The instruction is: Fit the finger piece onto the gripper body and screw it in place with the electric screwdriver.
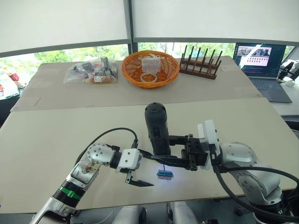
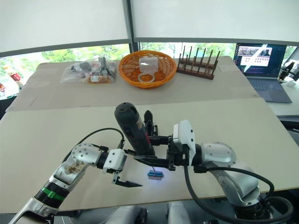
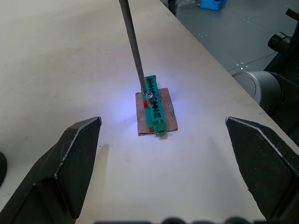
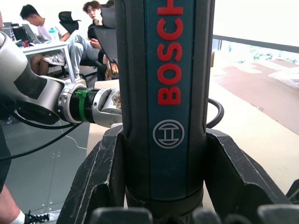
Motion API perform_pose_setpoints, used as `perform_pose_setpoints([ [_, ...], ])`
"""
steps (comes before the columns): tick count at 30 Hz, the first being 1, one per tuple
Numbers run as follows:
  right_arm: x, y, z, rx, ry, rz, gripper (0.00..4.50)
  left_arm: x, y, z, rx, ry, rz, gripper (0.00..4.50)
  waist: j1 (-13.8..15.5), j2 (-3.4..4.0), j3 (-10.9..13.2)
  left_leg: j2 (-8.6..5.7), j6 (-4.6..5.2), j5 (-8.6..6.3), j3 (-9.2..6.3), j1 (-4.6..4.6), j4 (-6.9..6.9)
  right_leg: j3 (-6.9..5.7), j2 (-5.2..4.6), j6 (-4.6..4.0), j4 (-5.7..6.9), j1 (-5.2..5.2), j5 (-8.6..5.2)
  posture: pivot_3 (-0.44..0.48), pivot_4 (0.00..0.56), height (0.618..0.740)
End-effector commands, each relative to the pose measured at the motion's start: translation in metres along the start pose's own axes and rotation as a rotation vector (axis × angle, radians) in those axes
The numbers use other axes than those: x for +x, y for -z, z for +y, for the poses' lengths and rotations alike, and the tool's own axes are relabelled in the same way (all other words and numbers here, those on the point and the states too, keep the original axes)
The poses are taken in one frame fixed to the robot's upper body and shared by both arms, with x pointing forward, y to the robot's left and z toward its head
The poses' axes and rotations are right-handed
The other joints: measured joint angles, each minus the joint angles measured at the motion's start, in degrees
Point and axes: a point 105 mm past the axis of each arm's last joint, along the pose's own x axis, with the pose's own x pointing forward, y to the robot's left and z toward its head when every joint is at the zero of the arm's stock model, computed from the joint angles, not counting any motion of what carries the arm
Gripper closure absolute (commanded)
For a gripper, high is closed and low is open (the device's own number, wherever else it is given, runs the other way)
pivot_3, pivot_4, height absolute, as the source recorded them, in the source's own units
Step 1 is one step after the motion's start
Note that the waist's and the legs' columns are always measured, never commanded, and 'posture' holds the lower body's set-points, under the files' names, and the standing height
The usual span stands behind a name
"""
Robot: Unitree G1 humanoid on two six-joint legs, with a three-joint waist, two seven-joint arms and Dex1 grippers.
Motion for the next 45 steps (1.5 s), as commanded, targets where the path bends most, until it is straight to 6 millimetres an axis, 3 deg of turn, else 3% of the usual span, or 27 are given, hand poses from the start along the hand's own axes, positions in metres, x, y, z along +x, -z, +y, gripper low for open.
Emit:
perform_pose_setpoints([
  [1, 0.0016, -0.0143, 0.005, -0.067, -0.024, -0.049, 2.57, 0.0001, -0.0069, 0.0037, 0.05, -0.005, -0.011, 0.0, 0.0, 0.0, 0.0, 0.0, 0.0, 0.0, 0.0, 0.0, 0.0, 0.0, 0.0, 0.0, 0.0, 0.0, 0.0, 0.0, 0.15, 0.74],
  [45, 0.0024, -0.0137, 0.0092, -0.063, -0.026, -0.034, 2.57, 0.0058, -0.0046, 0.0111, 0.064, -0.01, -0.015, 0.0, 0.0, 0.0, 0.0, 0.0, -0.04, 0.02, 0.0, 0.0, 0.01, 0.0, 0.01, 0.0, 0.01, -0.01, 0.0, 0.0, 0.15, 0.74],
])
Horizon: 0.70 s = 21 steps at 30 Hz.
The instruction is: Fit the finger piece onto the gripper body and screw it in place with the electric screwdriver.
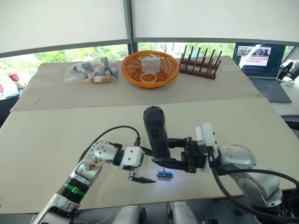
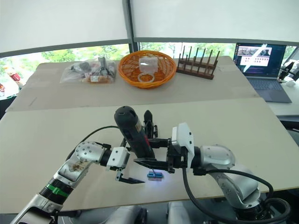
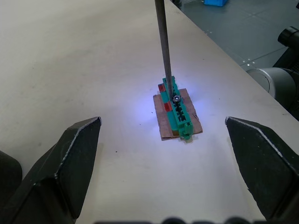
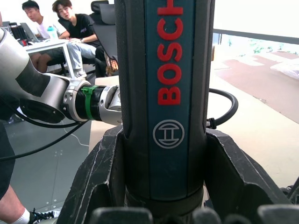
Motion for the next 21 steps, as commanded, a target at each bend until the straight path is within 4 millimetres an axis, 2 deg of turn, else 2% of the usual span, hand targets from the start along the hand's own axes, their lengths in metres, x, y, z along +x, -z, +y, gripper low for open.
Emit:
perform_pose_setpoints([
  [1, 0.0019, -0.0197, 0.0064, -0.087, -0.031, -0.053, 2.57, 0.0005, -0.0049, 0.0022, 0.029, 0.002, -0.018, 0.0, 0.0, 0.0, 0.0, 0.0, 0.0, 0.0, 0.0, 0.0, 0.0, 0.0, 0.0, 0.0, 0.0, 0.0, 0.0, 0.0, 0.15, 0.74],
  [21, 0.002, -0.0167, 0.0055, -0.097, -0.02, -0.042, 2.57, -0.0005, -0.0043, -0.0009, 0.019, 0.006, -0.018, 0.0, 0.0, 0.0, 0.0, 0.0, 0.02, -0.01, 0.0, 0.0, 0.01, 0.0, 0.0, 0.0, 0.0, 0.01, 0.0, 0.0, 0.15, 0.74],
])
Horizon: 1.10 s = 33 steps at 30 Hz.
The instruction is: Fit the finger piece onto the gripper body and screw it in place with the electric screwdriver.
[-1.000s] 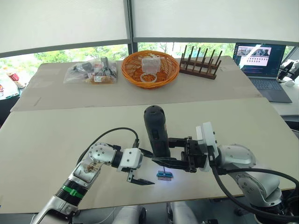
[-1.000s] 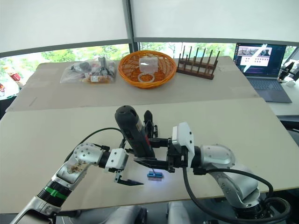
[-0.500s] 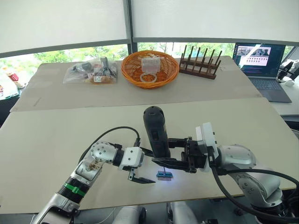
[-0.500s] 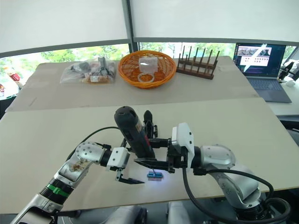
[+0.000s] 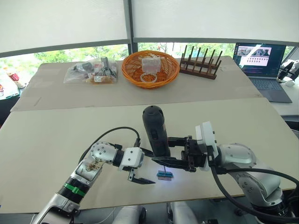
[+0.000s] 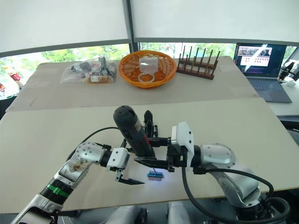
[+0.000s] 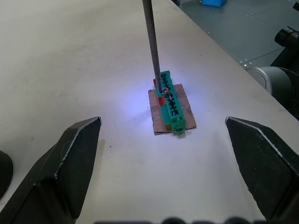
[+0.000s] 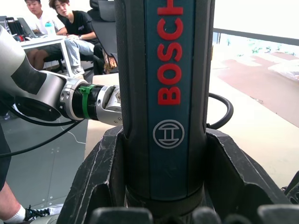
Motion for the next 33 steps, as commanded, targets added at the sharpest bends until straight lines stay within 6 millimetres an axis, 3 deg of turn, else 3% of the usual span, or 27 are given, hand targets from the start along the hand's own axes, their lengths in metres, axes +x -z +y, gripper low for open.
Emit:
perform_pose_setpoints([
  [1, 0.002, -0.015, 0.007, -0.08, -0.024, -0.051, 2.57, -0.002, -0.007, 0.001, 0.03, -0.005, -0.018, 0.0, 0.0, 0.0, 0.0, 0.0, 0.0, 0.0, 0.0, 0.0, 0.0, 0.0, 0.0, 0.0, 0.0, 0.0, 0.0, 0.0, 0.15, 0.74],
  [33, 0.001, -0.005, 0.008, -0.118, -0.032, -0.018, 2.57, -0.001, -0.007, 0.0, 0.034, -0.002, -0.019, 0.0, 0.0, 0.0, 0.0, 0.0, -0.04, 0.02, 0.0, 0.0, 0.0, 0.0, 0.0, 0.0, 0.0, 0.0, 0.0, 0.0, 0.15, 0.74],
])
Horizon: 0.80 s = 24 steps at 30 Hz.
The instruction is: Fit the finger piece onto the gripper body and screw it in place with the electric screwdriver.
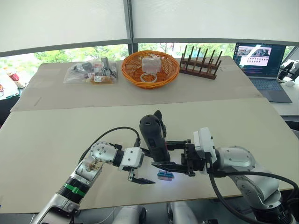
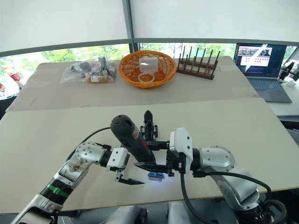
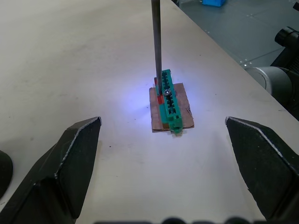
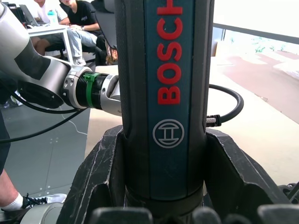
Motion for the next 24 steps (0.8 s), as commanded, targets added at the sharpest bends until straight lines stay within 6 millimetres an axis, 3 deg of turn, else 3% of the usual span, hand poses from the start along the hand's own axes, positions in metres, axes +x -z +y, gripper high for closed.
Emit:
perform_pose_setpoints([
  [1, 0.0, -0.014, 0.001, -0.072, -0.005, -0.041, 2.57, -0.001, -0.007, 0.0, 0.034, 0.0, -0.019, 0.0, 0.0, 0.0, 0.0, 0.0, 0.0, 0.0, 0.0, 0.0, 0.0, 0.0, 0.0, 0.0, 0.0, 0.0, 0.0, 0.0, 0.15, 0.74],
  [17, -0.005, -0.034, -0.004, -0.011, 0.06, -0.103, 2.57, 0.004, -0.009, -0.003, 0.016, 0.031, -0.042, 0.0, 0.0, 0.0, 0.0, 0.01, 0.03, -0.02, 0.0, -0.01, 0.0, 0.01, -0.01, 0.0, 0.0, 0.0, 0.0, 0.0, 0.15, 0.74],
  [24, -0.001, -0.033, 0.001, 0.033, 0.074, -0.115, 2.57, 0.005, -0.01, -0.006, 0.007, 0.048, -0.048, 0.0, 0.0, 0.0, 0.0, 0.0, 0.07, -0.04, 0.0, -0.01, 0.0, 0.01, -0.01, 0.0, 0.0, 0.0, 0.0, 0.0, 0.15, 0.74],
])
